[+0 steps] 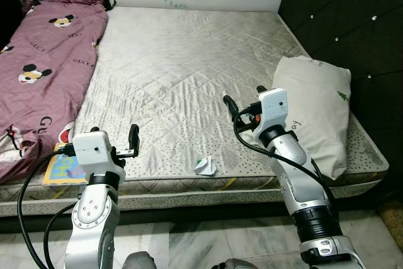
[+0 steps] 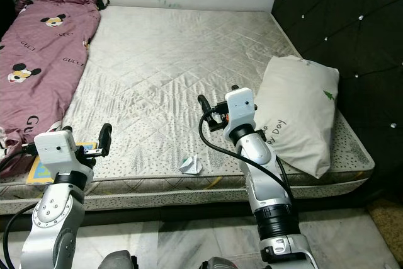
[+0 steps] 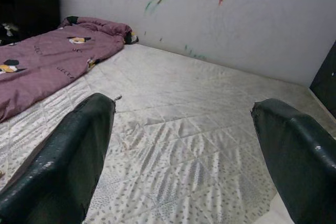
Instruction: Clean up the room
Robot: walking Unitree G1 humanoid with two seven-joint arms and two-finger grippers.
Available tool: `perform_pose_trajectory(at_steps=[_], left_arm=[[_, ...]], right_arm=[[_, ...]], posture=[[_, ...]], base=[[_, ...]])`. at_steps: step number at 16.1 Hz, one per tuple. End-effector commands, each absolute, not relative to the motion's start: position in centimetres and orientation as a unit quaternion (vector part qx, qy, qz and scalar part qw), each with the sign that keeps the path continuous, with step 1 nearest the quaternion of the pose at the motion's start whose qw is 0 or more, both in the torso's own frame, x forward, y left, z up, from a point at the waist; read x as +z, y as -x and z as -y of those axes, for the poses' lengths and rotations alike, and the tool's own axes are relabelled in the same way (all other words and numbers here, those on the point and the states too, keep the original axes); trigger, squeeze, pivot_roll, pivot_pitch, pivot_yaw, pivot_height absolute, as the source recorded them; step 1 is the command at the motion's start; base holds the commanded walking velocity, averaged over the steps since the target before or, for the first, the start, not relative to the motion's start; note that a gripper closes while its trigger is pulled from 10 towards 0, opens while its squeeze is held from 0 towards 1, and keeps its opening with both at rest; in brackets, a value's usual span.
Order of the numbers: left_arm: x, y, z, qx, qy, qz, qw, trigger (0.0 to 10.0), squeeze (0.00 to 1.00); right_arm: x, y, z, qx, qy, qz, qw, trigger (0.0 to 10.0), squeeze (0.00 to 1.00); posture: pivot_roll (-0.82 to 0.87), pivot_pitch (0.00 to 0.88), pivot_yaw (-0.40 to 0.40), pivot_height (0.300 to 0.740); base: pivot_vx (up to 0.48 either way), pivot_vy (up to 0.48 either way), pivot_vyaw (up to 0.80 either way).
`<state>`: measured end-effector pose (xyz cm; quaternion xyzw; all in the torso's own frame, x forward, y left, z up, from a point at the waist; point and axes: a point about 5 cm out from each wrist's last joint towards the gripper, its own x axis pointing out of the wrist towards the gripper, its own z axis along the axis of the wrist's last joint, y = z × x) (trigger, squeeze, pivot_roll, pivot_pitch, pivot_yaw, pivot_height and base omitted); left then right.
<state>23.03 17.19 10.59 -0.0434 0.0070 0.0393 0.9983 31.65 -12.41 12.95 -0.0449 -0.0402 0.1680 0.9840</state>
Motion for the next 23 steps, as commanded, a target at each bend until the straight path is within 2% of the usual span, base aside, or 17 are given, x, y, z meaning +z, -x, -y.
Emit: perform_pose_trajectory(at_steps=[1,18,23], left_arm=[[10.85,-23.11,-17.11,0.031,0.041,0.000,0.999,10.0,0.00],[10.66,-22.99,-16.98,0.030,0.042,-0.006,0.999,10.0,0.00],[10.40,-23.09,-17.15,0.049,0.062,-0.015,0.997,10.0,0.00]], right_arm=[[13.25,-31.72,12.64,0.165,0.046,0.046,0.984,10.0,0.00],[12.88,-31.52,12.67,0.168,0.054,0.043,0.983,10.0,0.00],[12.65,-31.36,12.76,0.167,0.056,0.039,0.984,10.0,0.00]], posture=[[0.05,0.000,-0.080,0.740],[0.05,0.000,-0.081,0.740],[0.05,0.000,-0.078,0.740]], base=[[0.255,0.000,0.00],[0.340,0.000,0.00],[0.000,0.000,0.00]])
